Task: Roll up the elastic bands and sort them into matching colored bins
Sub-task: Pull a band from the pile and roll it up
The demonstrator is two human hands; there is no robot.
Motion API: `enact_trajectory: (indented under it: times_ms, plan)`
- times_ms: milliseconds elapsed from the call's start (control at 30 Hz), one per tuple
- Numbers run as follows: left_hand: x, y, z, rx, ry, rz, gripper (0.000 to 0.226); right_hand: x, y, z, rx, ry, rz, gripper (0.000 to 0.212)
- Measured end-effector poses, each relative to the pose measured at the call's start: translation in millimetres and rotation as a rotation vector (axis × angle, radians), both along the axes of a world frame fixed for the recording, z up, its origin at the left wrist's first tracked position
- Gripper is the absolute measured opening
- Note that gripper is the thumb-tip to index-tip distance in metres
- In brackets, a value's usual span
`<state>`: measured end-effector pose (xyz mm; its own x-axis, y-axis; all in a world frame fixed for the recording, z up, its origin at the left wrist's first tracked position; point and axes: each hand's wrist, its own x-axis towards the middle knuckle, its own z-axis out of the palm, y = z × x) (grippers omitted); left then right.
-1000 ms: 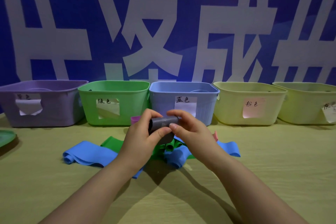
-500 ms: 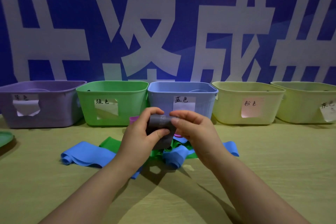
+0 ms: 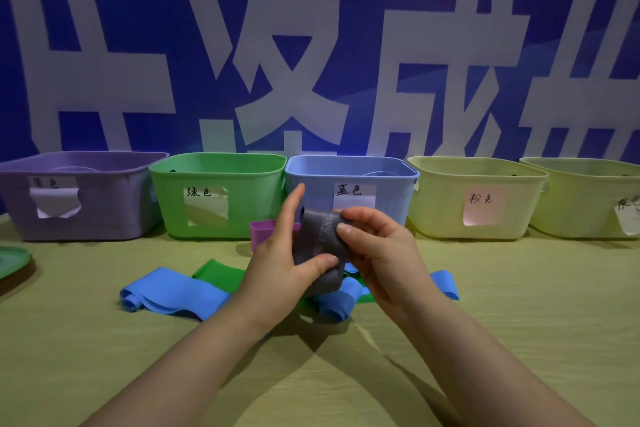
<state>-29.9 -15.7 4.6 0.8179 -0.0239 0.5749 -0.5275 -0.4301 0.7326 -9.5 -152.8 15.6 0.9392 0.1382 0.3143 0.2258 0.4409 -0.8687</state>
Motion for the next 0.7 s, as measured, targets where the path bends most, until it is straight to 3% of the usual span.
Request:
enact_trajectory:
  times_ms: [100, 233, 467, 700]
  plan:
    - [2.5, 4.1, -0.1, -0.01, -0.066, 0.033, 0.083, 0.1, 3.1, -3.6, -0.068, 0.012, 0.039, 0.014]
    - [4.1, 4.9, -1.5, 0.064, -0.118, 0.077, 0.042, 0.5, 0.4, -4.1, -0.257, -0.069, -0.065, 0.012]
    - [7.3, 5.7, -4.3, 0.048, -0.113, 0.116, 0.028, -0.3, -0.7, -3.5, -0.397, -0.119, -0.126, 0.019]
    - [7.0, 8.5, -2.9, 0.016, -0.099, 0.13, 0.022, 2.5, -4.4, -4.6, -0.438, -0.062, 0.001, 0.012]
